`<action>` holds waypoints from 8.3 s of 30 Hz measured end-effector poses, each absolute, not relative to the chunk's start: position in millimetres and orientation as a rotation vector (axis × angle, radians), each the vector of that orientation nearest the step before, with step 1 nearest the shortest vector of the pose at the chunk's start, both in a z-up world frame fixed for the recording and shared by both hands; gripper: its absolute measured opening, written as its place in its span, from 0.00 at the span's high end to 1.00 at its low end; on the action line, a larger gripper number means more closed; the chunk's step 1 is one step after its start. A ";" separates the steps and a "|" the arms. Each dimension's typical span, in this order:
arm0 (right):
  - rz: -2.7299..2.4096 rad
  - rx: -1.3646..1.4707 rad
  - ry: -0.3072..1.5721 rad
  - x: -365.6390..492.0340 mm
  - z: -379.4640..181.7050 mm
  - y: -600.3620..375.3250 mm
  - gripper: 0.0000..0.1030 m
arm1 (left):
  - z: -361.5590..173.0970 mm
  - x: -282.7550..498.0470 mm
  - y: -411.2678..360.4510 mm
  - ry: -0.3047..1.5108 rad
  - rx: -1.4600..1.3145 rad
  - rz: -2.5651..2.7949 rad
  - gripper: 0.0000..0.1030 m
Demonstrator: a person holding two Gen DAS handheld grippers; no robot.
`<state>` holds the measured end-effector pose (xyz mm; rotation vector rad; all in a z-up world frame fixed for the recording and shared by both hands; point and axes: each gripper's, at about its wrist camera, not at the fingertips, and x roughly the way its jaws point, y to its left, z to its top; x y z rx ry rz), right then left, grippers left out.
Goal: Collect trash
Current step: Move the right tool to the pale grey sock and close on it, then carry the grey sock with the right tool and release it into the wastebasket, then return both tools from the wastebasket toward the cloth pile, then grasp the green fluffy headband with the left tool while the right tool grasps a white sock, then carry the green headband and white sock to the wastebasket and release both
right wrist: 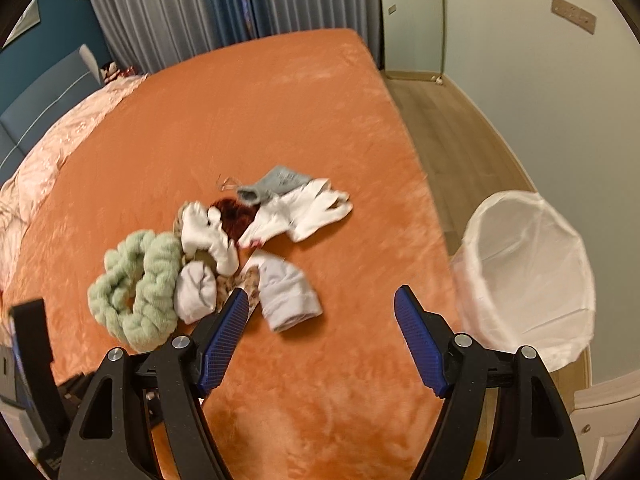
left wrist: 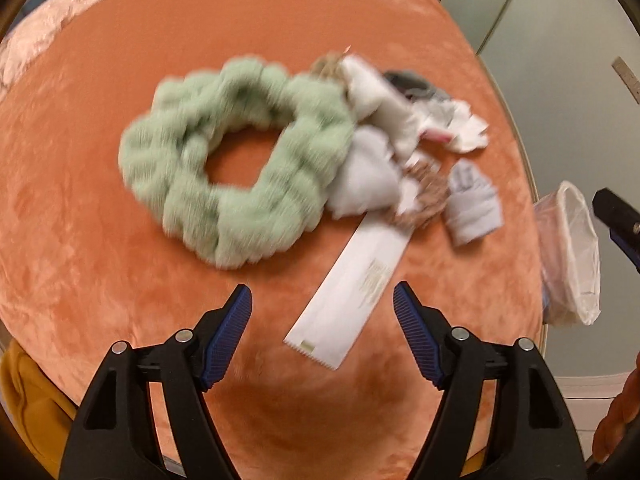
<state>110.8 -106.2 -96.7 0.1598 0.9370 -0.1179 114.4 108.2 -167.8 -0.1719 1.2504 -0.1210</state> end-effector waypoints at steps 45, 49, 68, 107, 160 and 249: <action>-0.080 0.289 1.100 118.4 -180.0 -129.7 0.80 | -207.2 133.7 24.2 1.352 -0.298 -0.415 0.88; -0.104 0.322 1.088 106.5 -176.4 -148.5 0.80 | -196.8 135.7 5.6 1.324 -0.308 -0.447 0.96; -0.192 0.380 0.916 63.4 -96.3 -222.0 0.80 | -90.5 115.9 -68.9 1.115 -0.140 -0.608 1.00; -0.402 0.400 0.797 41.3 -57.0 -343.7 0.57 | -40.3 122.7 -191.9 0.993 0.017 -0.639 0.59; -0.196 0.178 0.869 78.5 -50.8 -155.2 0.34 | -56.3 149.3 31.7 0.986 -0.132 -0.239 0.30; -0.356 0.393 0.719 21.4 -20.9 -324.4 0.95 | 37.5 136.1 -198.6 0.922 -0.100 -0.772 0.76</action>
